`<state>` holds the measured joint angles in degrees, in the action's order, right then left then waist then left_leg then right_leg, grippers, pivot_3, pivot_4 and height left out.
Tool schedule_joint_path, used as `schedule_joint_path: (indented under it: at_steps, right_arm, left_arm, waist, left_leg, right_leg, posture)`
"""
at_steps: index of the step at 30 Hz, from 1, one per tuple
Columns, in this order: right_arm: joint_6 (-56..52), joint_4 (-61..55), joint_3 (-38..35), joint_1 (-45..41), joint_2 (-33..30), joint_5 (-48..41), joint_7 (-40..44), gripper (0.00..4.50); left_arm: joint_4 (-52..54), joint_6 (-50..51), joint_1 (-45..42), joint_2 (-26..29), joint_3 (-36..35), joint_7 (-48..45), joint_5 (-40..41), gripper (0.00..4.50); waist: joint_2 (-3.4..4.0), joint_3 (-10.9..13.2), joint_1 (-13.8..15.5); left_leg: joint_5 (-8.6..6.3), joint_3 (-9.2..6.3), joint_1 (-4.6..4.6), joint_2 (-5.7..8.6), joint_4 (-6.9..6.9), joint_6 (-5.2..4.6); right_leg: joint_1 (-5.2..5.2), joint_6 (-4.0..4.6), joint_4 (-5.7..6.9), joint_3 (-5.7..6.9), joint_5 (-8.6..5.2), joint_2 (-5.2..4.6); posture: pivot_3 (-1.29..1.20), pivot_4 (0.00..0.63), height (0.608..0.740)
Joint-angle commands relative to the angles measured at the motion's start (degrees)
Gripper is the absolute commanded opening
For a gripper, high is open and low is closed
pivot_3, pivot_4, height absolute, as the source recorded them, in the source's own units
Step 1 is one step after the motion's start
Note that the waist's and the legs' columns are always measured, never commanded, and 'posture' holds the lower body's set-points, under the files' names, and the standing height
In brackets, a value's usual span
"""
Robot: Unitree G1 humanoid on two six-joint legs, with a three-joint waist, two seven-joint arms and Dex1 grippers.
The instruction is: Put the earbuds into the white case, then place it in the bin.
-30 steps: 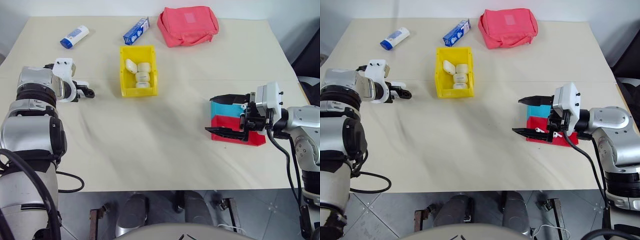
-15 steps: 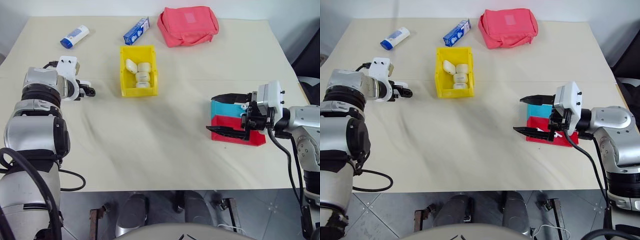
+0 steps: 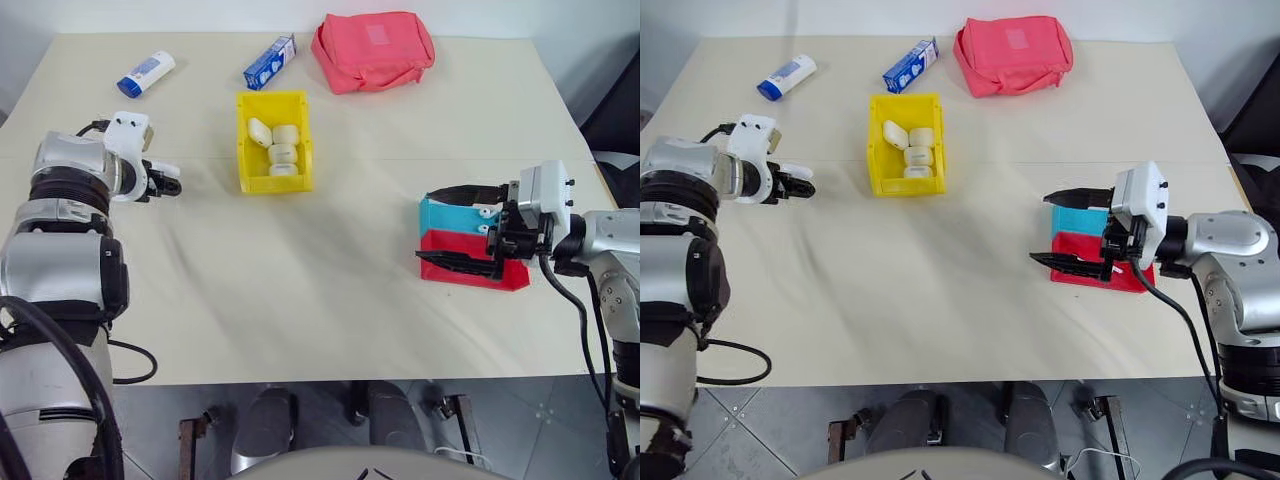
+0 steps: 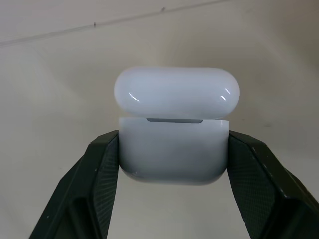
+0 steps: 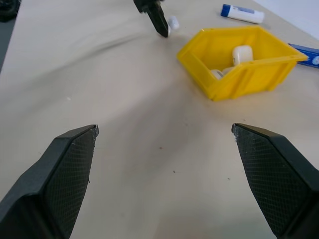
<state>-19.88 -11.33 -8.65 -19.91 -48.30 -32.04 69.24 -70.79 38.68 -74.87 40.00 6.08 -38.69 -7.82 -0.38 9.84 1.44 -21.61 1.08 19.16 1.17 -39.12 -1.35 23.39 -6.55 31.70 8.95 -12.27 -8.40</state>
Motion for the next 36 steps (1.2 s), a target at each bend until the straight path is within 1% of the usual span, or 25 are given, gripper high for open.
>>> schedule_joint_path:
  at_steps: [1,3,6,7,9,11,12,15,18,25,26,27,28,30,32,36]
  right_arm:
    - [0.2,-2.1,-3.0,0.7,-1.4,-1.0,-0.3,4.5]
    - [0.0,-2.5,-3.4,1.2,-1.7,-1.2,-0.3,4.5]
    - [-0.4,-3.1,-4.1,2.0,-2.0,-1.4,-0.8,4.5]
    - [-0.7,-3.6,-4.5,2.5,-2.1,-1.6,-1.1,4.5]
    - [-1.0,-4.3,-5.0,3.2,-2.2,-1.8,-1.6,4.5]
    - [-1.1,-4.9,-5.5,4.0,-2.2,-2.0,-2.0,4.5]
    - [-1.4,-5.5,-5.8,4.7,-2.1,-2.2,-2.5,4.5]
    - [-1.7,-6.7,-6.3,5.9,-1.9,-2.4,-3.6,4.5]
    - [-1.8,-8.0,-6.7,7.2,-1.6,-2.7,-4.8,4.5]
    - [-2.7,-12.1,-8.8,11.5,-1.0,-3.7,-8.1,4.5]
    - [-3.0,-13.3,-9.5,12.8,-0.7,-4.0,-9.0,4.5]
    - [-3.4,-15.2,-10.8,14.9,-0.2,-4.5,-10.2,4.5]
    - [-3.7,-16.7,-11.7,16.3,0.1,-4.9,-11.2,4.5]
    - [-4.4,-19.7,-13.5,19.8,0.5,-5.5,-12.8,4.5]
    - [-5.1,-22.1,-15.1,22.5,0.9,-6.1,-14.2,4.5]
    - [-5.8,-24.6,-16.9,25.2,1.2,-7.0,-16.2,4.5]
  left_arm:
    - [9.9,-3.3,3.2,3.8,3.5,-12.3,-1.1,2.8]
    - [16.4,-2.4,6.6,5.6,5.3,-18.0,-0.9,2.8]
    - [32.1,1.8,14.0,8.9,6.5,-26.2,1.6,2.8]
    - [38.9,3.4,16.9,9.9,6.8,-29.4,3.2,2.8]
    - [48.2,6.1,20.8,11.1,6.7,-32.8,5.5,2.8]
    - [54.9,8.4,23.2,11.3,6.4,-34.2,7.4,2.8]
    - [58.3,9.3,23.8,10.3,6.6,-34.9,8.9,2.8]
    - [63.6,11.2,24.1,8.5,7.3,-35.7,11.5,2.8]
    - [65.3,11.7,22.9,6.1,10.1,-36.3,12.5,2.8]
    - [60.9,5.8,18.6,0.3,17.1,-37.5,11.2,2.8]
    - [59.8,4.4,17.8,-1.5,18.0,-37.5,11.0,2.8]
    - [57.9,2.1,16.5,-5.1,17.1,-35.9,12.0,2.8]
    - [56.6,0.5,15.7,-7.5,16.1,-34.7,12.7,2.8]
    - [54.8,-1.4,15.1,-10.6,15.6,-35.2,13.8,2.8]
    - [54.9,-3.2,16.3,-11.0,17.2,-37.7,13.6,2.8]
    - [53.2,-4.6,16.2,-11.0,23.5,-40.5,9.4,2.8]
  waist:
    - [0.0,0.0,0.0]
    - [0.01,0.0,-0.1]
    - [0.02,0.0,-0.1]
    - [0.03,0.0,-0.1]
    - [0.02,0.0,0.1]
    - [0.02,0.0,0.3]
    - [0.02,0.0,0.4]
    - [0.02,0.0,0.6]
    - [0.02,0.0,0.5]
    - [0.02,0.0,0.9]
    - [0.02,0.0,1.0]
    - [0.02,0.0,1.3]
    - [0.03,0.0,1.8]
    - [0.01,0.0,2.5]
    - [0.02,0.0,2.4]
    - [0.08,0.0,1.6]
  left_leg:
    - [0.0,0.03,-0.01,-0.01,-0.01,0.0]
    - [0.0,0.03,-0.02,-0.05,-0.01,0.0]
    - [0.0,0.02,-0.01,-0.13,-0.02,0.0]
    - [0.0,0.01,0.01,-0.14,-0.04,0.0]
    - [0.0,-0.03,0.03,-0.16,-0.05,-0.01]
    - [0.0,-0.21,0.06,-0.15,-0.1,-0.01]
    - [0.0,-0.4,0.02,-0.13,-0.1,-0.02]
    - [0.01,-0.57,0.02,-0.1,-0.1,-0.05]
    - [0.02,-0.55,0.01,-0.08,-0.1,-0.08]
    - [0.05,-0.49,0.03,-0.05,-0.1,-0.13]
    - [0.05,-0.49,0.03,-0.04,-0.1,-0.14]
    - [0.05,-0.49,0.04,-0.03,-0.1,-0.16]
    - [0.06,-0.48,0.02,-0.02,-0.1,-0.18]
    - [0.08,-0.49,0.07,0.01,-0.16,-0.24]
    - [0.07,-0.48,0.06,0.0,-0.17,-0.26]
    - [0.06,-0.45,0.05,-0.04,-0.11,-0.25]
  right_leg:
    - [0.0,0.0,0.0,-0.03,0.0,-0.02]
    - [-0.01,0.0,0.01,-0.04,0.0,-0.03]
    - [0.0,0.01,0.03,-0.04,0.0,-0.04]
    - [0.01,0.01,0.03,-0.04,0.0,-0.04]
    - [0.01,0.02,0.03,-0.04,-0.01,-0.04]
    - [0.0,0.03,0.02,-0.03,0.0,-0.07]
    - [-0.05,0.03,0.03,-0.03,0.0,-0.1]
    - [-0.06,0.02,0.04,-0.06,0.0,-0.13]
    - [-0.05,0.02,0.04,-0.09,0.0,-0.12]
    - [-0.06,0.02,0.05,-0.07,0.01,-0.11]
    - [-0.06,0.02,0.05,-0.08,0.01,-0.11]
    - [-0.06,0.02,0.04,-0.08,0.01,-0.12]
    - [-0.07,0.02,0.04,-0.08,0.01,-0.12]
    - [-0.11,0.01,0.02,-0.01,0.03,-0.16]
    - [-0.12,0.0,0.01,-0.07,0.06,-0.15]
    - [-0.14,0.0,0.02,-0.13,0.06,-0.12]
  posture:
    - [0.0,0.15,0.74]
    - [0.0,0.15,0.74]
    - [0.0,0.15,0.74]
    - [0.0,0.15,0.74]
    - [0.0,0.15,0.74]
    - [0.0,0.15,0.74]
    - [0.0,0.15,0.74]
    - [0.0,0.15,0.74]
    - [0.0,0.15,0.74]
    - [0.0,0.15,0.74]
    - [0.0,0.15,0.74]
    - [0.0,0.15,0.74]
    - [0.0,0.15,0.74]
    - [0.0,0.15,0.74]
    - [0.0,0.15,0.74]
    - [0.0,0.15,0.74]
